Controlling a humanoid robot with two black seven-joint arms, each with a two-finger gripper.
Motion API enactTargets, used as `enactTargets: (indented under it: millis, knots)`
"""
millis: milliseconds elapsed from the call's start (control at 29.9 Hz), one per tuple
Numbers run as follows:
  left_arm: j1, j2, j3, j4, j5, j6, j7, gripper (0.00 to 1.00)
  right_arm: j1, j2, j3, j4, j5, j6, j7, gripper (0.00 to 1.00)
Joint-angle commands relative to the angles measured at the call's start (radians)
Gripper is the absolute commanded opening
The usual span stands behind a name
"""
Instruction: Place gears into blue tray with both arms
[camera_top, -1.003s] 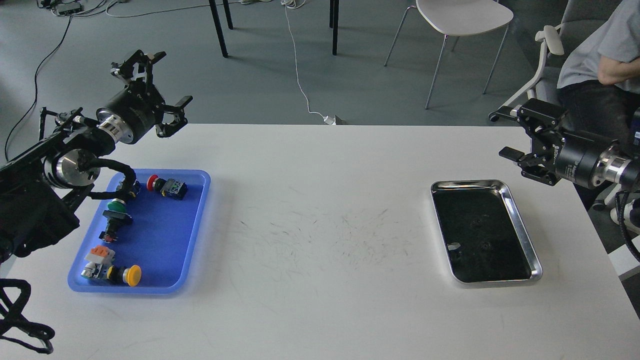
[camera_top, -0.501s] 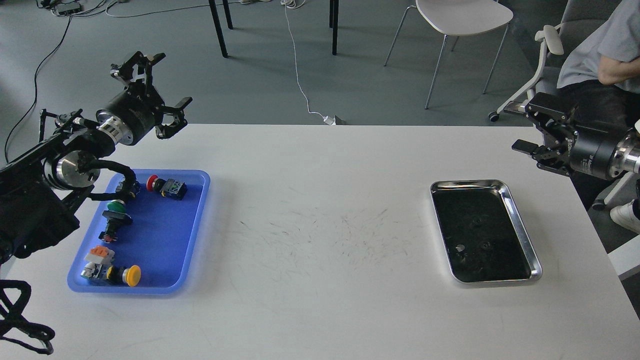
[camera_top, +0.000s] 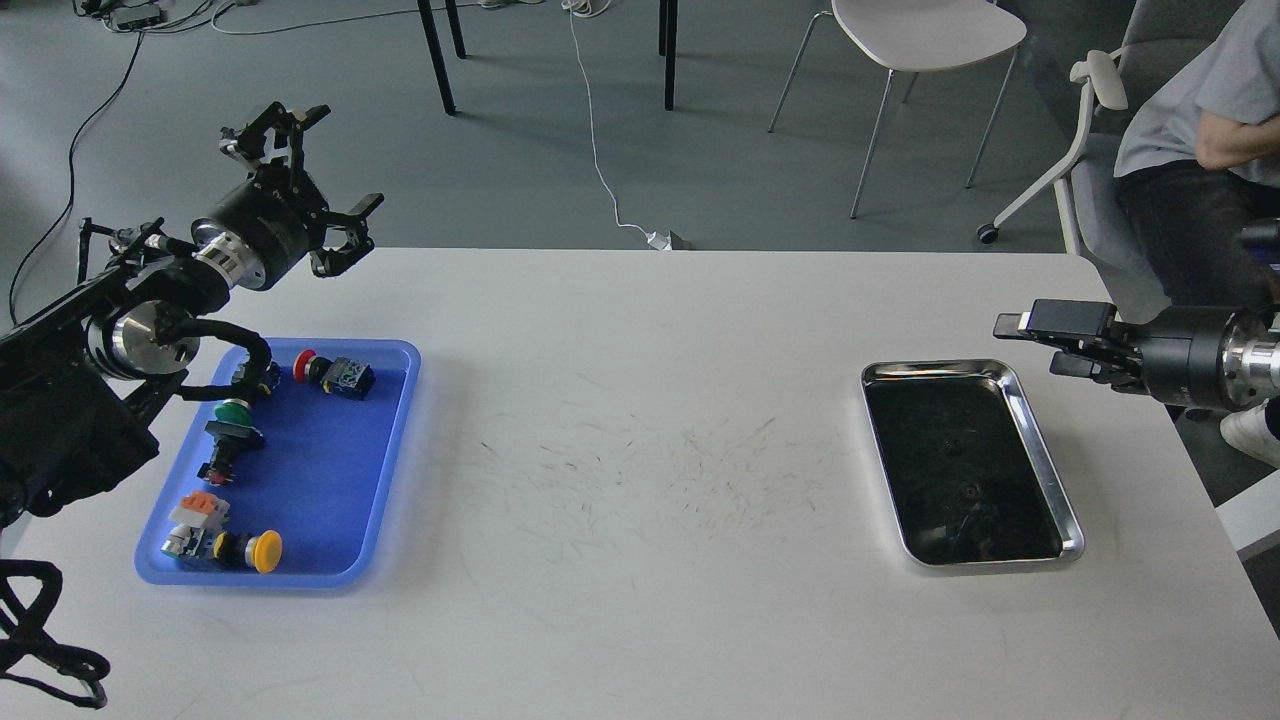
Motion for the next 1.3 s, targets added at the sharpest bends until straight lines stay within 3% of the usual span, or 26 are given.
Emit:
enactTargets:
  millis: [0,134,435,970,1270]
  knots:
    - [0.000,0.002,-0.001,0.000,0.000,0.000,0.000,0.99,0.020,0.008,-0.003,-0.003,-0.106,0.001,0.000,0.98]
    - [0.000,0.002,-0.001,0.000,0.000,0.000,0.000,0.99,0.037,0.030,0.000,-0.004,-0.177,0.001,0.000,0.98]
    - [0.002,0.009,-0.001,0.000,0.000,0.000,0.000,0.99,0.061,0.068,0.062,-0.081,0.048,0.001,-0.010,0.98]
    - [0.002,0.008,-0.004,0.000,-0.002,0.000,0.000,0.99,0.080,0.059,0.056,-0.079,0.035,0.001,-0.007,0.97]
    - [0.015,0.009,-0.005,0.000,-0.002,0.000,-0.002,0.99,0.092,0.071,0.039,-0.037,-0.217,0.001,-0.006,0.99]
